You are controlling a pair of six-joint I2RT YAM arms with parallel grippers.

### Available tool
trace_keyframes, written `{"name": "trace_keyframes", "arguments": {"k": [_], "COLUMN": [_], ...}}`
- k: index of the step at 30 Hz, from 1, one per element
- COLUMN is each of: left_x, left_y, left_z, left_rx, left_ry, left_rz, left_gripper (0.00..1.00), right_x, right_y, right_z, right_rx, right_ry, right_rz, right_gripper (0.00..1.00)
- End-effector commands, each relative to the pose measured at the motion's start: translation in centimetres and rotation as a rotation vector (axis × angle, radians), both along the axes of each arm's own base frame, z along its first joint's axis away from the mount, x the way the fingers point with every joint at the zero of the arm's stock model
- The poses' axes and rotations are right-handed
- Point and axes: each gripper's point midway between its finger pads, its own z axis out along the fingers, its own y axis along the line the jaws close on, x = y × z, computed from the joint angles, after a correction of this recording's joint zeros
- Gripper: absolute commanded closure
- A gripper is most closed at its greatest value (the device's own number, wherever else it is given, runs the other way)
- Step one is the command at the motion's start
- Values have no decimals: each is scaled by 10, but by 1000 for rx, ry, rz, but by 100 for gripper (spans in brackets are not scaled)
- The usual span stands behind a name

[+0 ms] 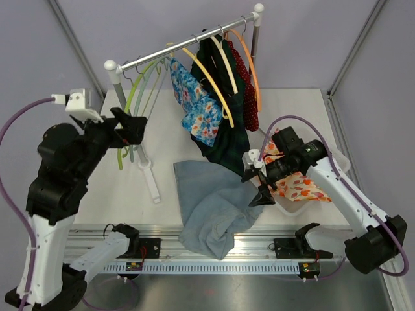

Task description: Remove the skirt from the hanger

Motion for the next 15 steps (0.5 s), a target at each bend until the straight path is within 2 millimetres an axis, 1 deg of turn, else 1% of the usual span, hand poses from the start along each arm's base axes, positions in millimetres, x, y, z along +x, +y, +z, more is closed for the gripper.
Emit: {"name": "trace_keyframes", "arguments": {"k": [1,2,3,4,5,6,7,8,9,10,11,12,13,14,15], "left_x": [-31,-35,-36,-49,-53,-55,-67,-73,-75,-78,-88,-92,-95,-101,-104], "left_y": [15,18,19,24,24,25,28,29,28,28,31,28,26,26,26], "left_z": [4,-1,-13,-12,-15,-27,-26,-28,-35,-38,-38,-39,-44,-44,-44], "left_rx": [95,113,147,150,157,170,159,157,159,156,145,134,127,117,106], "left_ry": [-85,-87,-80,-116,-130,-122,-156,-165,-161,-165,-187,-193,-190,-210,-215], "left_rz": [-25,-23,-29,-32,-40,-44,-49,-55,-63,-70,-67,-93,-106,-113,-119], "left_gripper": [1,1,1,1,1,1,1,1,1,1,1,1,1,1,1], "right_x": [-20,-27,-25,-29,-30,-24,-22,-14,-10,-7,3,10,19,24,34], "right_y": [9,19,17,21,36,34,38,46,48,49,57,56,64,65,65], "right_z": [-10,-19,-36,-46,-51,-70,-77,-85,-94,-107,-113,-123,-133,-141,-145], "right_rx": [-23,-49,-124,-171,-176,-263,-297,-316,-364,-416,-423,-479,-494,-520,-548], "right_ry": [-49,-54,-77,-62,-127,-163,-156,-177,-198,-160,-190,-222,-252,-271,-304], "right_rz": [190,247,253,246,276,248,207,190,178,137,105,64,40,11,-24], "right_gripper": [0,0,1,1,1,0,1,1,1,1,1,1,0,1,5]}}
